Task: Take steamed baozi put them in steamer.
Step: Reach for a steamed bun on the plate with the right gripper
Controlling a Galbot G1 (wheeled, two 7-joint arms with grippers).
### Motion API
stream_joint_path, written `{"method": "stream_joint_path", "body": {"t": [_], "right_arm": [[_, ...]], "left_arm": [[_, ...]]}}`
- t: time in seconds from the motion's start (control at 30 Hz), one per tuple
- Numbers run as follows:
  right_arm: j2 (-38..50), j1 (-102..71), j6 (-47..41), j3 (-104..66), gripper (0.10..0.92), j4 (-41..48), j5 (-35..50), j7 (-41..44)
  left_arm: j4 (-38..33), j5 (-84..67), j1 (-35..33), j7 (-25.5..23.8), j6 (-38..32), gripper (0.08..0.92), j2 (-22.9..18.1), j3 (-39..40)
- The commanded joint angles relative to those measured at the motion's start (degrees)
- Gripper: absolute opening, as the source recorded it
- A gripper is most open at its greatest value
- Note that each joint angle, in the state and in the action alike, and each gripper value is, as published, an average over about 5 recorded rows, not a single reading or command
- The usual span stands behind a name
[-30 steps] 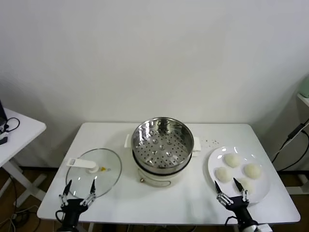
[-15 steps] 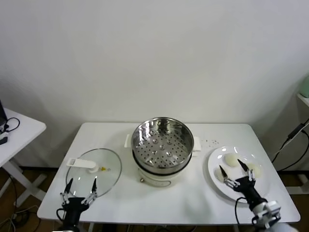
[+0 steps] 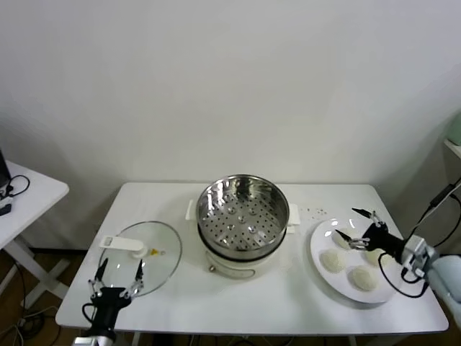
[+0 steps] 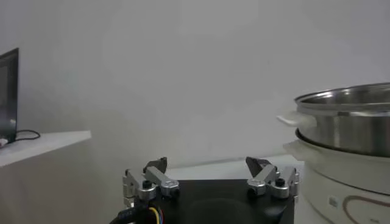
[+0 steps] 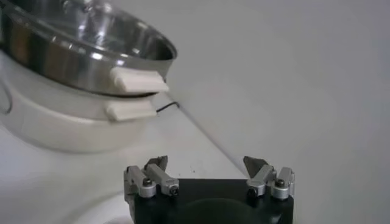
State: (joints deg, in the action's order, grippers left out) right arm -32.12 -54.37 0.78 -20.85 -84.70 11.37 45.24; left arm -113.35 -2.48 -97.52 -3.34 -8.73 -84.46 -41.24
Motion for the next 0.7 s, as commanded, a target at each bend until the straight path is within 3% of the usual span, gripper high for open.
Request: {"method": "stream_joint_path", "body": {"t": [0.03,0.33,0.7], "right_arm": [[10.8,39.4,1.4,37.5,0.823,14.3,-5.7,20.1],[5.0,56.7,2.6,58.2,0.823,21.2,-13.0,28.9],[-5.6,57.7,3.4,63.9,0.823,30.2,-18.5,29.8]], "left_arm": [[0.1,0.1,1.2,-0.1,1.1,0.823,0.0,-0.2],[-0.1,0.3,1.9,0.0,2.6,0.823,0.2,-0.3],[0.0,0.7,2.6,0.2,4.2,0.823,0.1,-0.2]]}}
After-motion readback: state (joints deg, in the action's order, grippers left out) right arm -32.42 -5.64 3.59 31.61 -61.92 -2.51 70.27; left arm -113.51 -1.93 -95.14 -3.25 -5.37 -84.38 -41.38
